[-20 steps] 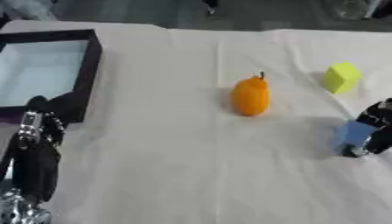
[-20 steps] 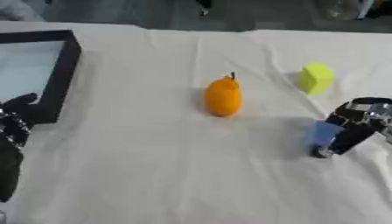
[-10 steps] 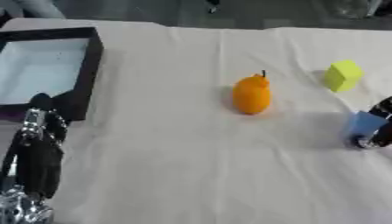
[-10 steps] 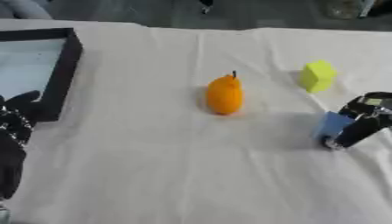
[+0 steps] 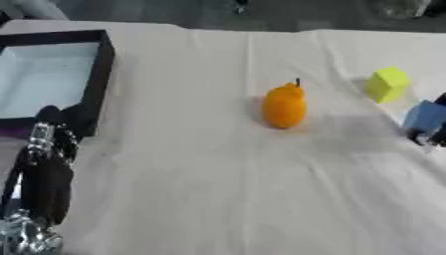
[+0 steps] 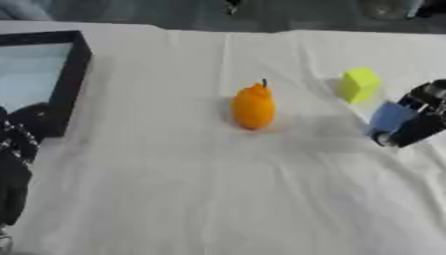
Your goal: Pick up the objects with one hand, pass them to the other hand, and then place them into the box on the other side of the table.
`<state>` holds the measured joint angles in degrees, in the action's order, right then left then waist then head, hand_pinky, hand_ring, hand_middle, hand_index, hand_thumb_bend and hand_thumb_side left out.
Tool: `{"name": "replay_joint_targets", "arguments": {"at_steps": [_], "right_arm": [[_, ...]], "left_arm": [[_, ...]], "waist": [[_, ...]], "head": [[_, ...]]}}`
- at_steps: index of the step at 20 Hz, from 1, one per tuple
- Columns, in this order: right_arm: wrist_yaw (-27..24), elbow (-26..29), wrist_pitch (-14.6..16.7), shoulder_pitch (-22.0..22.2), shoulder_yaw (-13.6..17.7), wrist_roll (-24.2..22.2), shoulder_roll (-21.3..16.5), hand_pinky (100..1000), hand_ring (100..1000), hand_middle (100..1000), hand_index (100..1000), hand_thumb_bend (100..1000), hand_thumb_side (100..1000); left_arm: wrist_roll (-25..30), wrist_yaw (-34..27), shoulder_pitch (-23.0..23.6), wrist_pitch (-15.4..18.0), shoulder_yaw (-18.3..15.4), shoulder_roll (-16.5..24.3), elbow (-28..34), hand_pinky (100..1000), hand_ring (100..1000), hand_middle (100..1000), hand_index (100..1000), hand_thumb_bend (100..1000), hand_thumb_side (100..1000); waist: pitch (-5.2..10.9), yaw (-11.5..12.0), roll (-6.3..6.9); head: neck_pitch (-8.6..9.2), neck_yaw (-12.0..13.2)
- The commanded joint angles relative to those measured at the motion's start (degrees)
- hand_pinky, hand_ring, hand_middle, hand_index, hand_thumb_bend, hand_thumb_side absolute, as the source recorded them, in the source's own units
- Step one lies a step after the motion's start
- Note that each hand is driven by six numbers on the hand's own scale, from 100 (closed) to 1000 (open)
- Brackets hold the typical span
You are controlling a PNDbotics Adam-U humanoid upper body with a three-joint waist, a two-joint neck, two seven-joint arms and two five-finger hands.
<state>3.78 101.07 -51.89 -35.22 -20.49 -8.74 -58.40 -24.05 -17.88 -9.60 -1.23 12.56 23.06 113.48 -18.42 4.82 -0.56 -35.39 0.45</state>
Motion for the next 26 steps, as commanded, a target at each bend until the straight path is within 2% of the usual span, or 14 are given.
{"name": "replay_joint_targets", "arguments": {"at_steps": [1, 5, 10, 11, 12, 14, 21, 26], "right_arm": [[5.4, 1.1, -0.1, -2.9, 1.5, 3.3, 2.6, 788, 712, 570, 551, 173, 100], [13.9, 0.1, -0.1, -6.8, 0.5, 5.1, 9.5, 781, 700, 563, 545, 151, 100], [21.6, -1.6, -0.1, -10.3, 0.6, 5.2, 16.1, 766, 677, 546, 530, 100, 100], [22.8, -2.0, -0.1, -10.8, 0.7, 5.7, 17.4, 762, 673, 542, 526, 100, 100], [23.9, -2.3, -0.1, -11.2, 0.7, 6.2, 18.5, 762, 673, 542, 526, 100, 100], [25.6, -2.7, -0.1, -11.7, 0.8, 7.4, 20.6, 755, 664, 535, 520, 100, 100], [28.0, -2.0, -0.1, -11.7, -0.2, 13.4, 27.6, 733, 654, 529, 513, 100, 100], [26.5, -0.1, -0.1, -11.8, -1.4, 17.7, 30.5, 725, 643, 521, 505, 100, 100]], "left_arm": [[0.0, 0.1, 0.1, 0.4, -0.7, 2.0, 1.1, 1000, 819, 821, 775, 130, 838], [0.4, 0.0, 0.1, 1.0, -1.0, 3.5, 1.1, 1000, 819, 821, 775, 107, 814], [0.8, 0.3, 0.5, 1.9, -1.6, 5.7, 1.1, 1000, 820, 822, 776, 100, 786], [0.9, 0.3, 0.6, 2.1, -1.7, 6.2, 1.1, 1000, 820, 823, 776, 102, 861], [1.0, 0.3, 0.7, 2.2, -1.7, 6.7, 1.1, 1000, 820, 823, 776, 100, 781], [1.1, -0.1, 0.9, 2.4, -1.9, 7.8, 1.1, 1000, 821, 823, 776, 100, 776], [2.6, -0.7, 0.9, 3.1, -2.2, 12.1, 1.1, 1000, 822, 825, 778, 100, 743], [3.7, -1.3, 1.0, 3.2, -2.3, 14.9, 1.1, 1000, 822, 824, 778, 100, 737]], "waist": [[2.93, -0.4, 0.85], [3.7, -0.7, 1.06], [4.38, -1.2, 1.12], [4.54, -1.3, 1.11], [4.68, -1.4, 1.12], [5.02, -1.5, 1.15], [5.77, -1.2, 1.44], [5.97, -1.0, 1.49]], "head": [[-0.6, 0.5], [-1.43, 0.7], [-2.14, 1.0], [-2.27, 1.0], [-2.4, 1.1], [-2.66, 1.2], [-3.64, 0.9], [-4.01, 1.0]]}}
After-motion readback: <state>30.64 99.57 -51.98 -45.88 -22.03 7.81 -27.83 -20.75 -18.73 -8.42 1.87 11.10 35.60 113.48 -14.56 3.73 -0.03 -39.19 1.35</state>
